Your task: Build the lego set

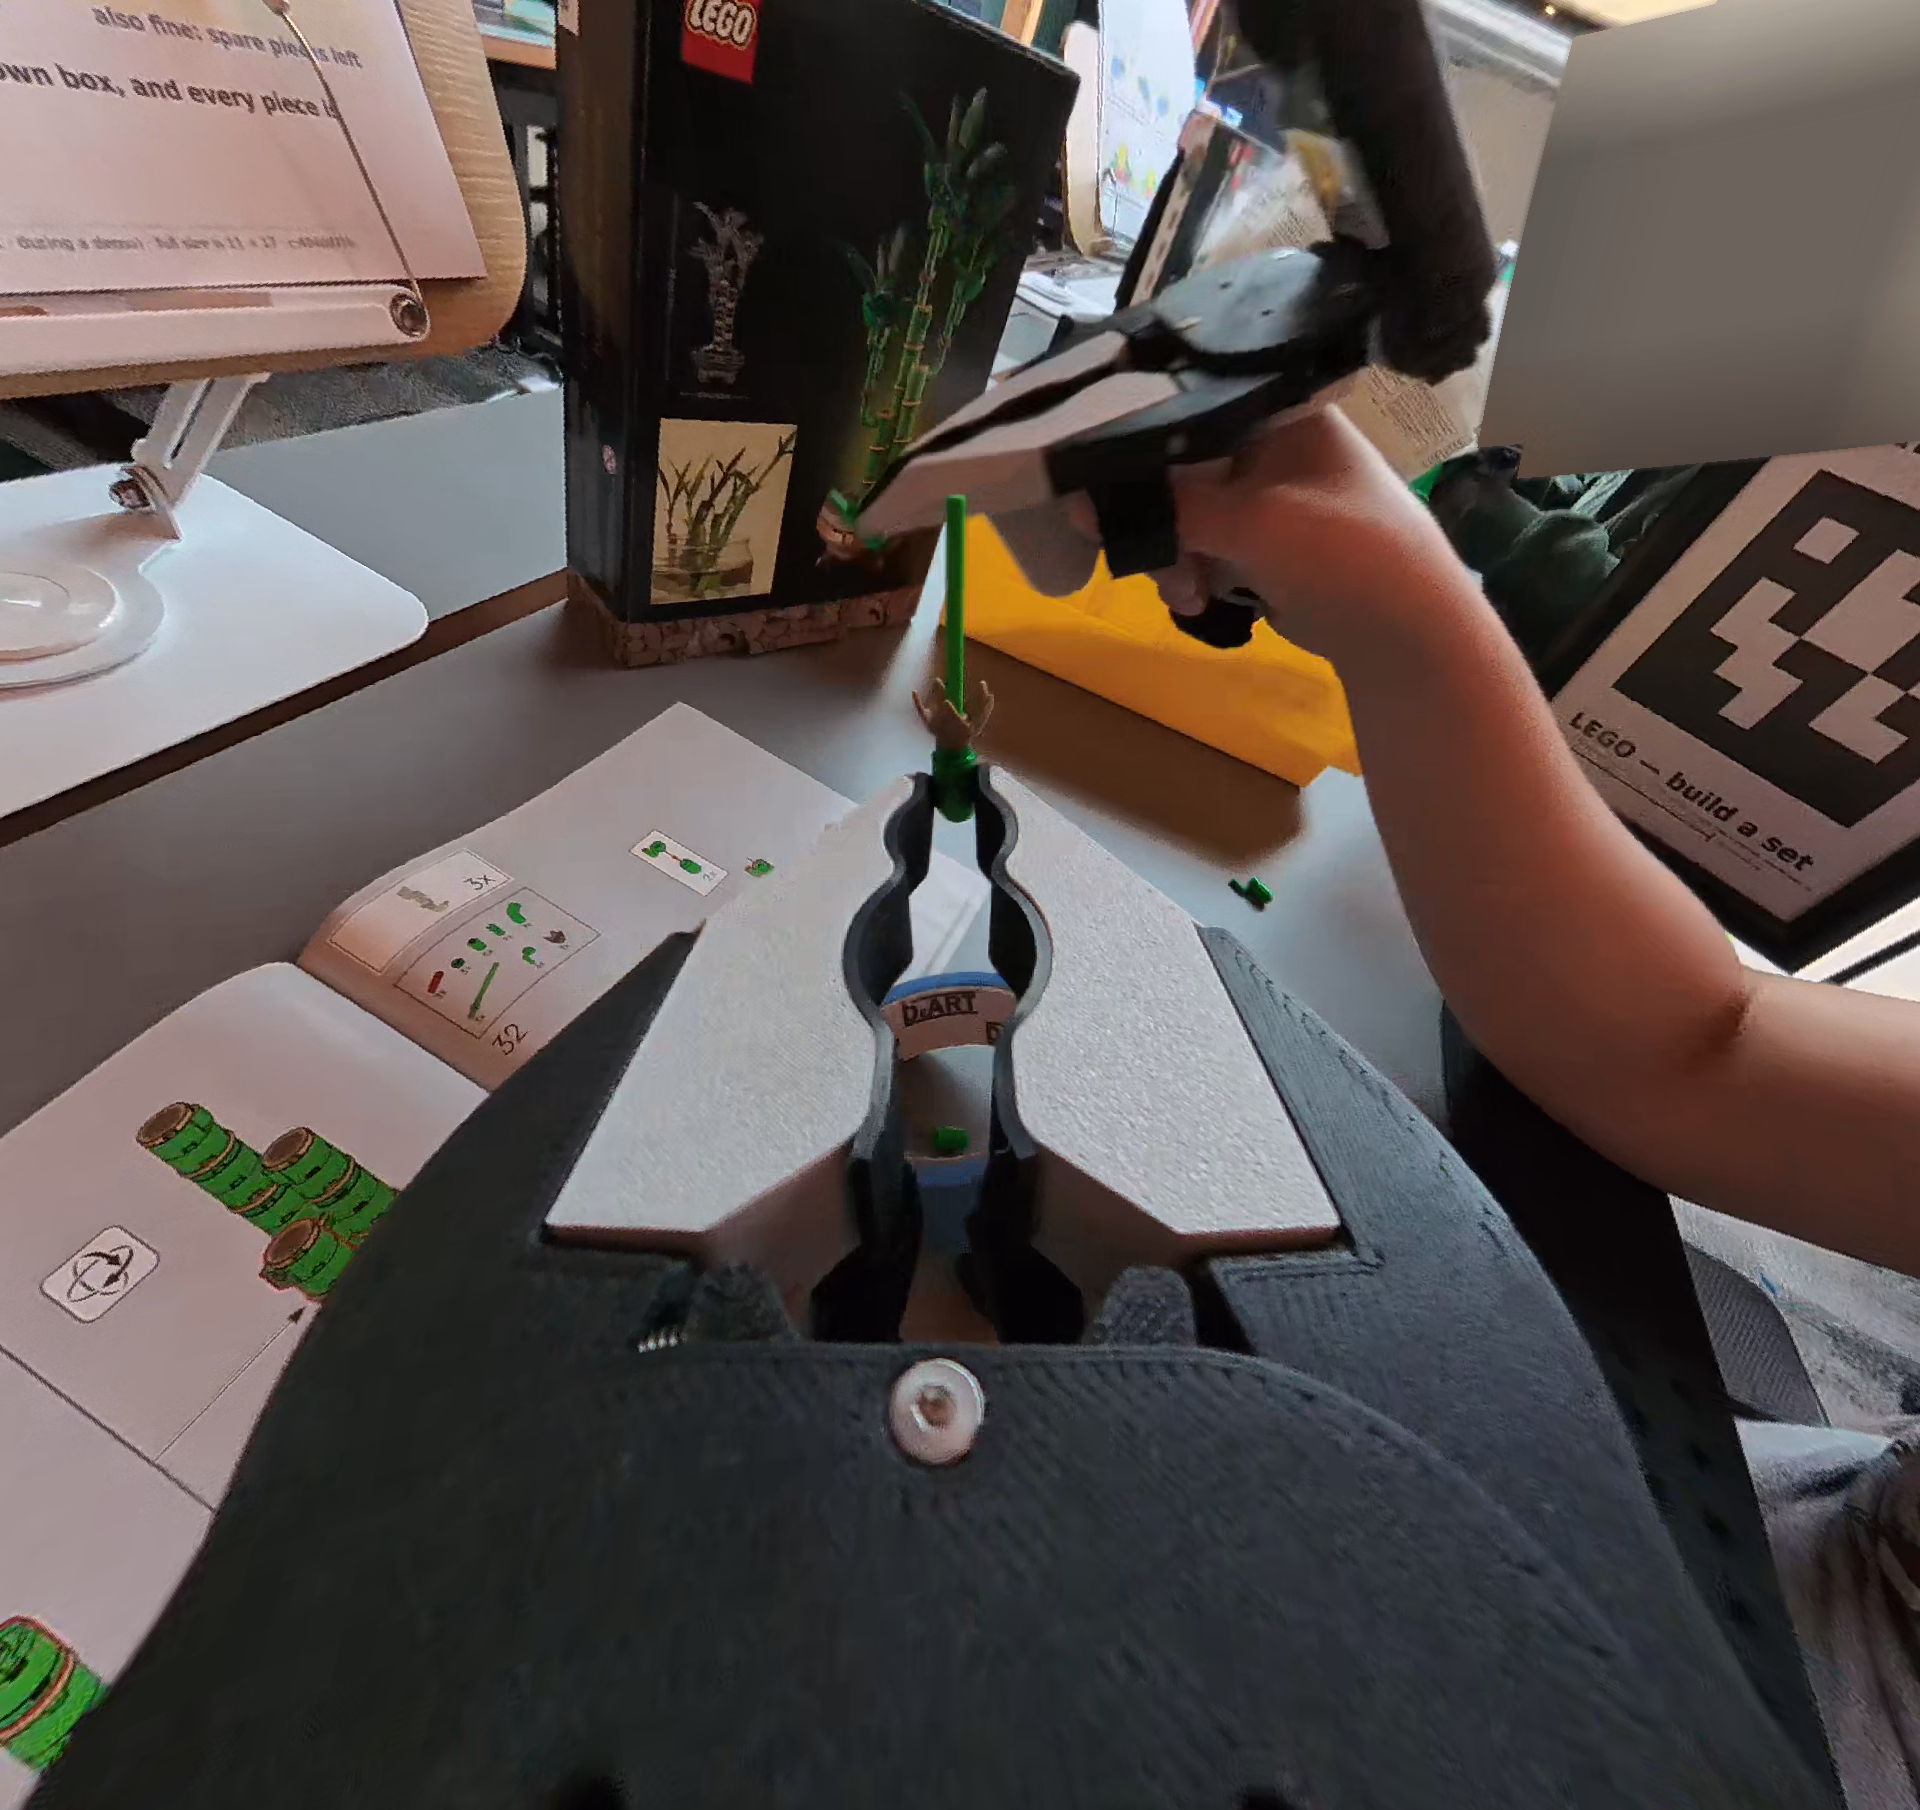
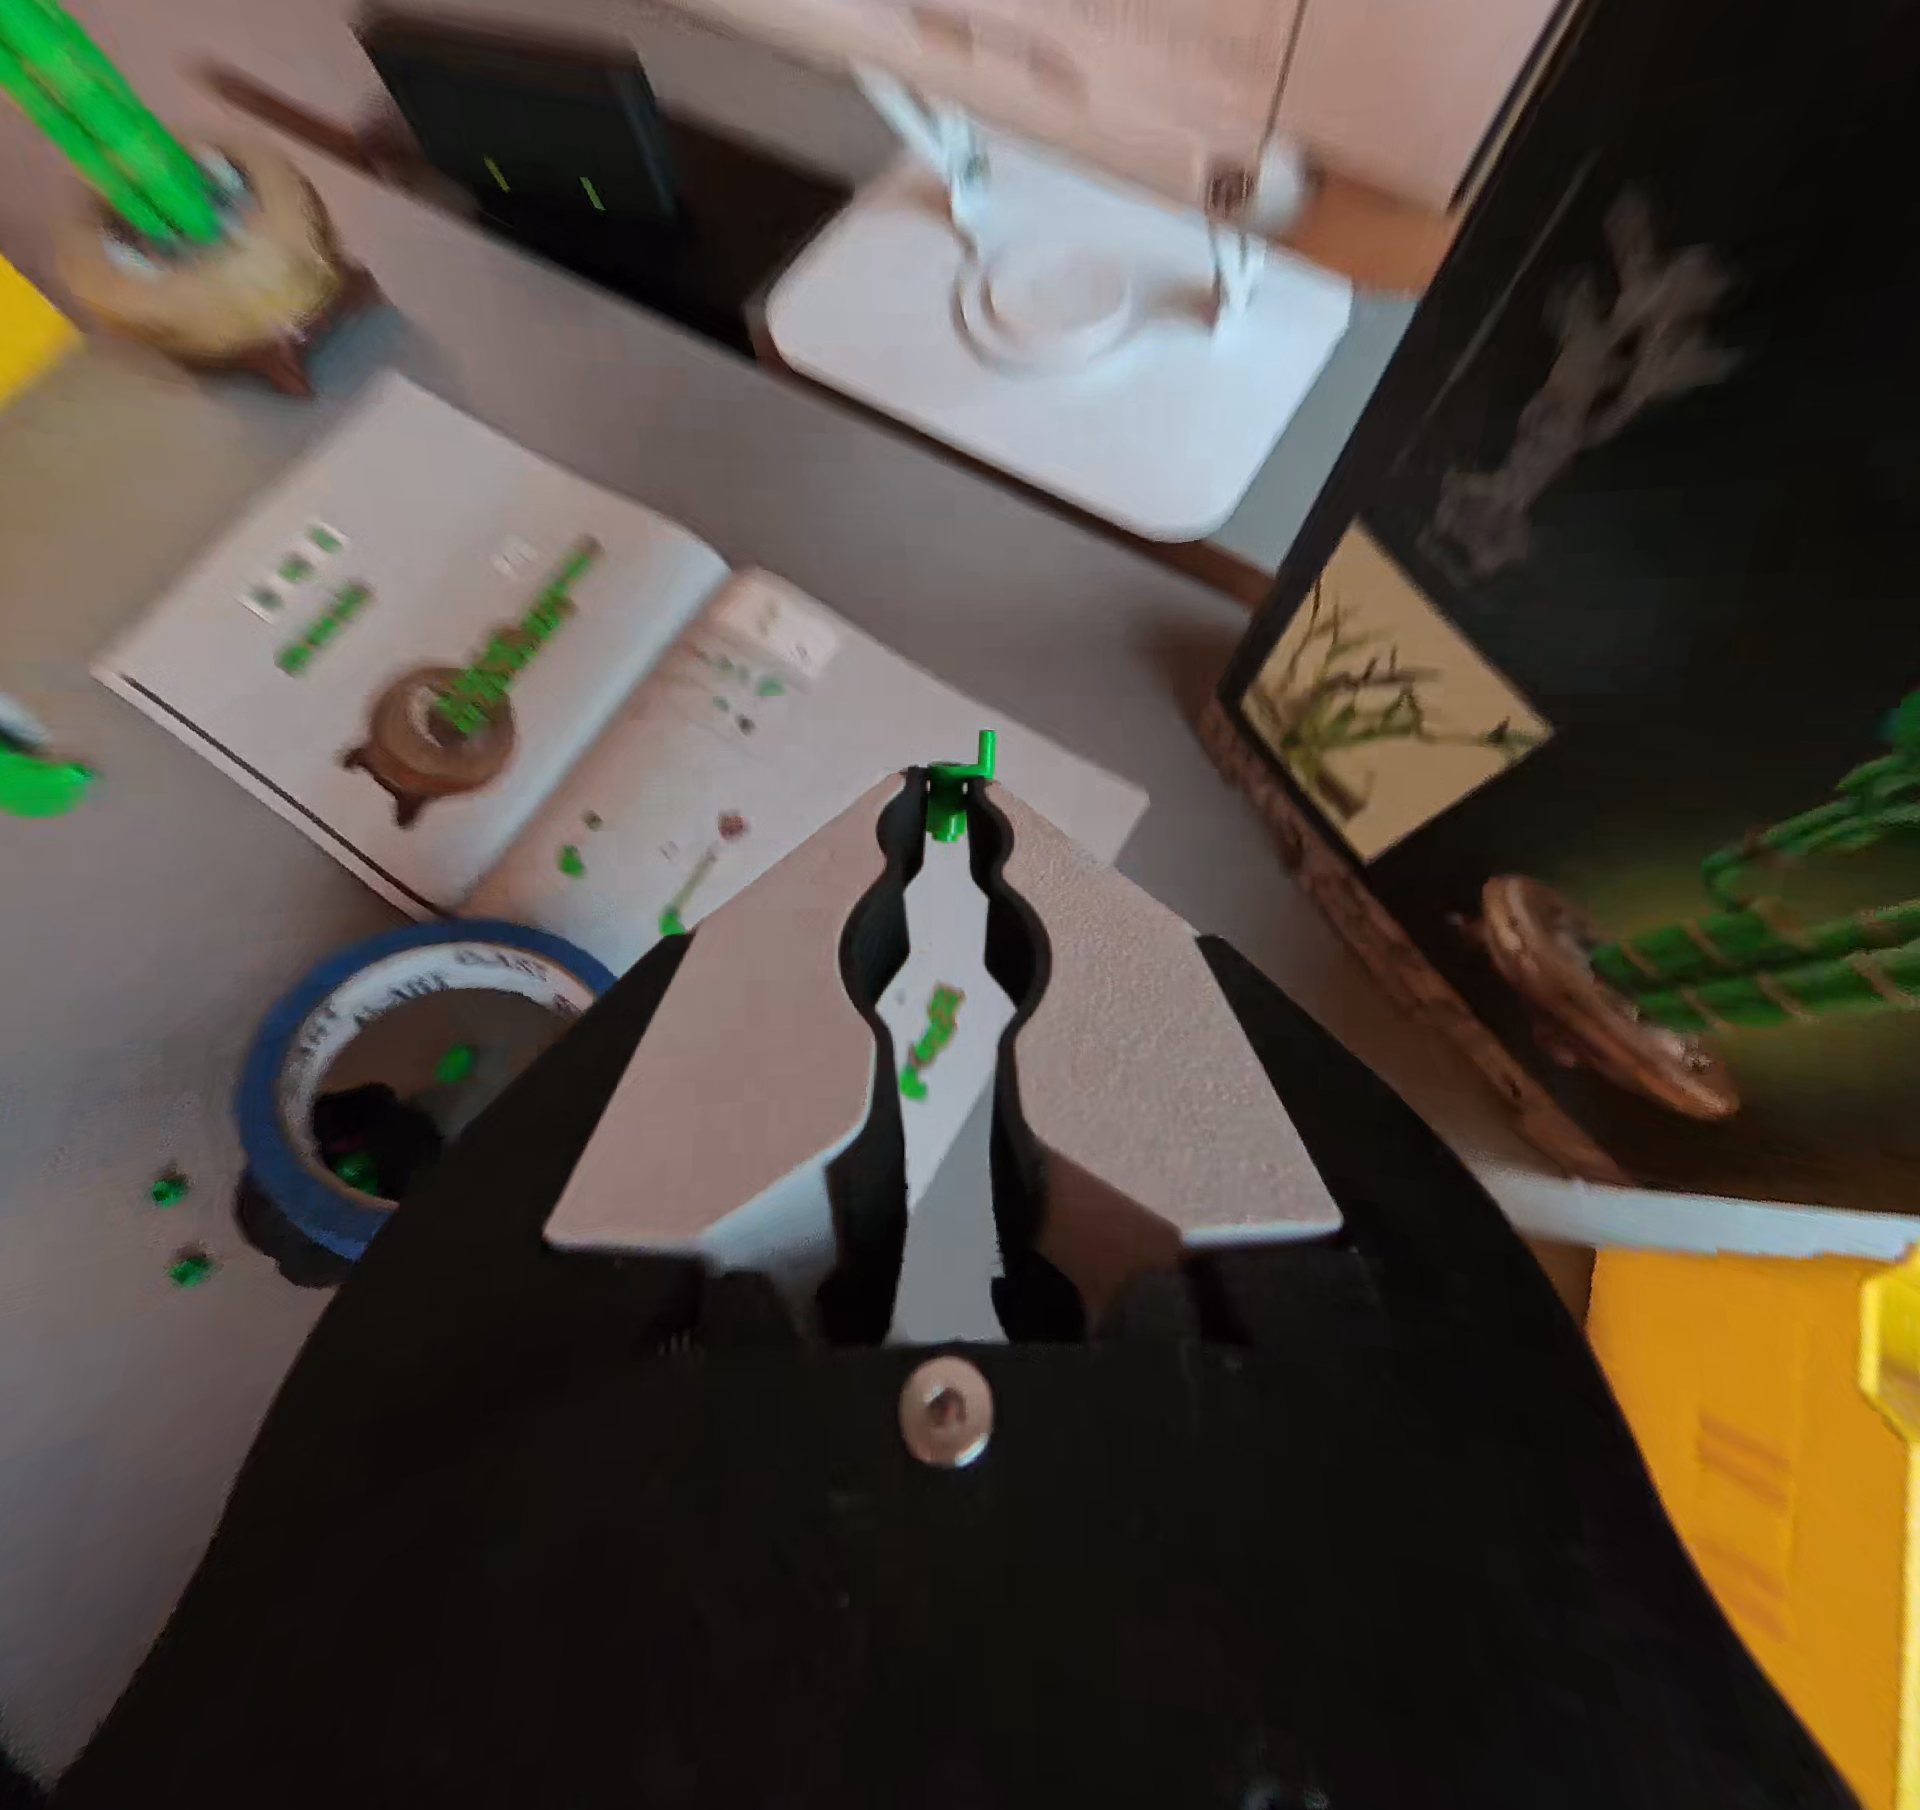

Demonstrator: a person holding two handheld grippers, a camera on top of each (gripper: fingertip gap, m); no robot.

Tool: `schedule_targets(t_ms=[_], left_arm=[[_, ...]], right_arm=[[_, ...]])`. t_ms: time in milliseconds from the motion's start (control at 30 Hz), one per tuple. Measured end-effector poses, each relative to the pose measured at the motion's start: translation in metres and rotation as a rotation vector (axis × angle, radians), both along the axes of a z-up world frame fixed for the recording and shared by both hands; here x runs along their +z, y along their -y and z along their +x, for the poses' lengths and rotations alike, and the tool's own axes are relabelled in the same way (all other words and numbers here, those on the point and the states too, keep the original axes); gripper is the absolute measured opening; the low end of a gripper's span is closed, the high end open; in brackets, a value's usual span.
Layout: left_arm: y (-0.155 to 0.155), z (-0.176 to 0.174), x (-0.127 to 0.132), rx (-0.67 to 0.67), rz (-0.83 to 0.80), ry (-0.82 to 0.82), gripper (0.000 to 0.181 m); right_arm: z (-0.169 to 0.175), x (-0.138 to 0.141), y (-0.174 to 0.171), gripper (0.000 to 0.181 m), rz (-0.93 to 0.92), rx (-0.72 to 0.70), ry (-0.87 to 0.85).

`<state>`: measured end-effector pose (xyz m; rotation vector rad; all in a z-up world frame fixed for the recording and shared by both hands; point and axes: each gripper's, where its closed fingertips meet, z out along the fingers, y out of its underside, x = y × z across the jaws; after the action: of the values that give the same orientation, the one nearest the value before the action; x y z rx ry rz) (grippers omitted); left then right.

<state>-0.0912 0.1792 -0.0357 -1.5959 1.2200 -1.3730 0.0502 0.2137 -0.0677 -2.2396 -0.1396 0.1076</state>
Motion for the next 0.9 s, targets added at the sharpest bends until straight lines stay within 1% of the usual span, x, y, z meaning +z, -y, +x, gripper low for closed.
schedule_targets(t_ms=[33,133,200,233,300,433,567,667,800,900], left_arm=[[-0.001,0.001,0.0,0.006,-0.001,0.011,0.006],[-0.001,0.003,-0.002,0.008,-0.004,0.026,0.006],[0.002,0.004,0.0,-0.009,-0.004,0.044,0.006],[0.002,0.004,0.001,-0.013,-0.006,0.049,0.006],[0.003,0.003,0.002,-0.02,-0.003,0.055,0.006],[0.003,0.002,0.005,-0.025,0.008,0.073,0.006],[0.003,0.001,0.01,-0.02,0.034,0.098,0.006],[0.004,0.001,0.012,-0.025,0.052,0.112,0.006],[0.009,0.0,0.018,-0.043,0.068,0.141,0.006],[0.012,0.0,0.019,-0.06,0.089,0.147,0.005]], right_arm=[[-0.006,0.019,0.0,0.005,0.086,0.017,-0.024],[-0.029,0.069,0.005,0.005,0.319,0.12,-0.123],[-0.044,0.09,0.013,0.005,0.42,0.208,-0.188],[-0.049,0.095,0.017,0.005,0.446,0.242,-0.218],[-0.055,0.097,0.022,0.005,0.458,0.291,-0.27],[-0.055,0.101,0.028,0.005,0.492,0.332,-0.337],[-0.06,0.112,0.035,0.005,0.552,0.384,-0.372],[-0.068,0.12,0.041,0.005,0.594,0.439,-0.399],[-0.08,0.13,0.048,0.004,0.645,0.522,-0.487],[-0.088,0.133,0.052,0.005,0.644,0.574,-0.537]])
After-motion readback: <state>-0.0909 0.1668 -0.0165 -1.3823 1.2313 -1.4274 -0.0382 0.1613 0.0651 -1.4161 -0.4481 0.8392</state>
